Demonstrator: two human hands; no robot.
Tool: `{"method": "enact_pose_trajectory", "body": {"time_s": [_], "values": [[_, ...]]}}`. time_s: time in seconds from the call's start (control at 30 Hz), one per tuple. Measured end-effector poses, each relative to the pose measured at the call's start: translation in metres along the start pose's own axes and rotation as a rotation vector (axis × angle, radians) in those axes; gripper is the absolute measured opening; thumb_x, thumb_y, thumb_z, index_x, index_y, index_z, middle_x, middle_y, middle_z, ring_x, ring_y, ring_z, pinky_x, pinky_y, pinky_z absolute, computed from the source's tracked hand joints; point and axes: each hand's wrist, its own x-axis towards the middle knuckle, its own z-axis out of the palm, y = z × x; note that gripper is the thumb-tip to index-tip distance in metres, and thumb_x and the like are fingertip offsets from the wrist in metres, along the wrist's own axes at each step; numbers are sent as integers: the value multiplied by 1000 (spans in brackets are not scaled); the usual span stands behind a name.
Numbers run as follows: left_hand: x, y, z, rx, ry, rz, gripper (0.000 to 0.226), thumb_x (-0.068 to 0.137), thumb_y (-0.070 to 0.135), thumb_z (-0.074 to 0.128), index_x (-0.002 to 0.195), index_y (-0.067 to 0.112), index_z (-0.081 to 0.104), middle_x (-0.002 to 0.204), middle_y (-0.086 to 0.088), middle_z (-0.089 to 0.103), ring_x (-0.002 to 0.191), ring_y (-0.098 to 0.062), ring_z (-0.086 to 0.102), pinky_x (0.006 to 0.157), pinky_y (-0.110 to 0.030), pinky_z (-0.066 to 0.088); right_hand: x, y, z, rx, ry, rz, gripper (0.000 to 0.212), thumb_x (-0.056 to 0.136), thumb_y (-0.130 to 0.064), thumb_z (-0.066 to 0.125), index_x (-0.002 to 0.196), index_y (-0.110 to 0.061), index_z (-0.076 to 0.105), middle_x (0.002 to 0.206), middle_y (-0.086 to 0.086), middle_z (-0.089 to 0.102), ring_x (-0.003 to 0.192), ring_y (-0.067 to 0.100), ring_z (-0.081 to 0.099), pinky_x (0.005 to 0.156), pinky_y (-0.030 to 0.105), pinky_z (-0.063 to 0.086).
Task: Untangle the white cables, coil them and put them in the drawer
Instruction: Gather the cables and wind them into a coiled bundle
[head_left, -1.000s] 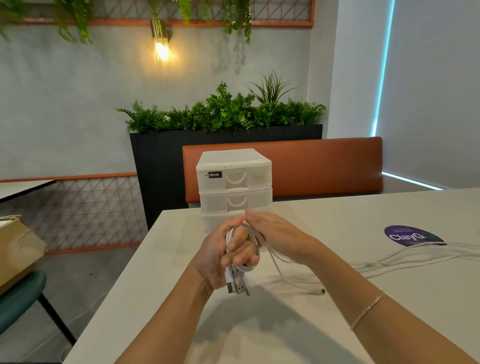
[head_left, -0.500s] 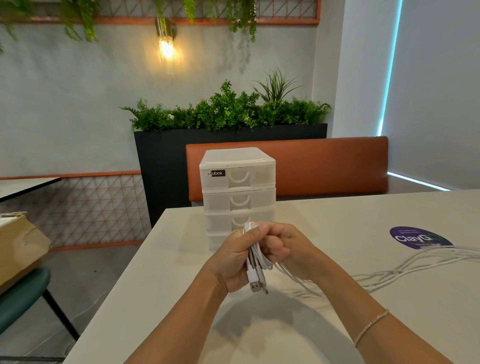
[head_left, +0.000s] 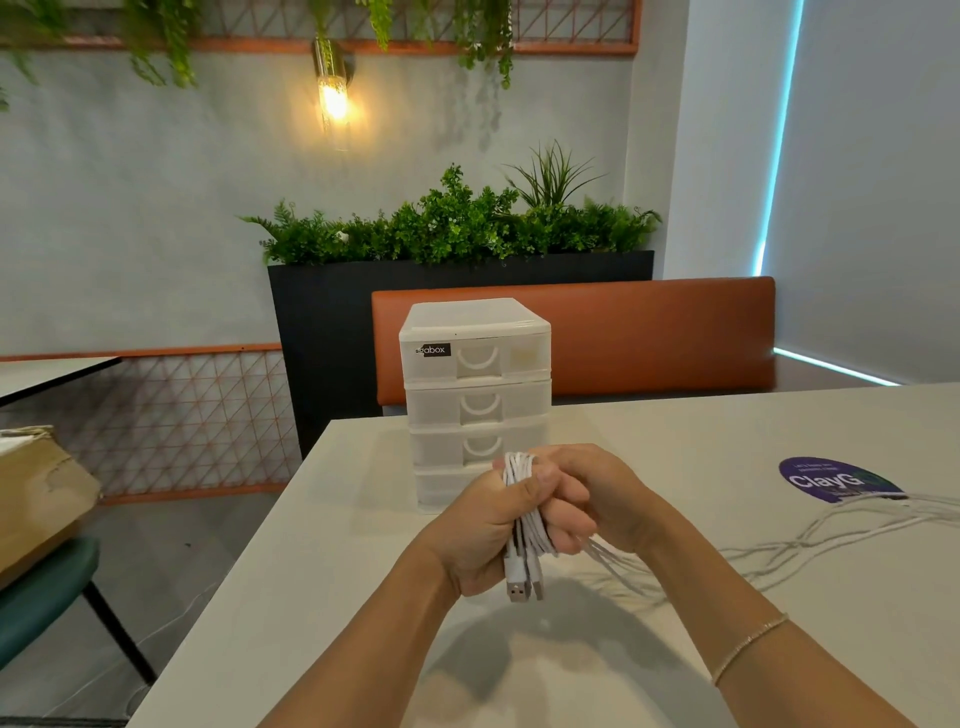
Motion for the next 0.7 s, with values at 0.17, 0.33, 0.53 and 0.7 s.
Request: {"method": "enact_pose_trajectory", "body": {"time_s": [0.17,0.33,0.53,0.7], "values": [[-1,1,4,96,-1,-92,45,83,43,36,77,5,60,56,-3,67,49,-11,61,60,-24,53,-1,3,1,-95,41,-28,38,83,-28,47,95,-1,72,97,25,68,92,31,66,91,42,51],[-2,3,8,143,-32,-164,52,82,48,31,76,3,56,50,-4,63,42,-9,55,51,-19,49,0,0,-3,-45,83,-100,33,77,-26,47,93,-16,74,89,2,74,92,15,68,83,24,54],[-1,1,2,205,9,-190,62,81,60,27,72,8,59,45,-3,59,42,-12,51,62,-32,45,3,-12,-2,-198,133,-146,28,92,-20,53,67,-15,65,58,-6,57,61,8,47,61,18,42],[-1,2,4,232,-29,-243,57,83,55,31,72,7,60,47,-2,60,40,-10,51,55,-23,47,12,-16,1,-344,200,-82,47,89,-29,61,44,-21,47,44,-10,42,46,5,38,56,23,34]]}}
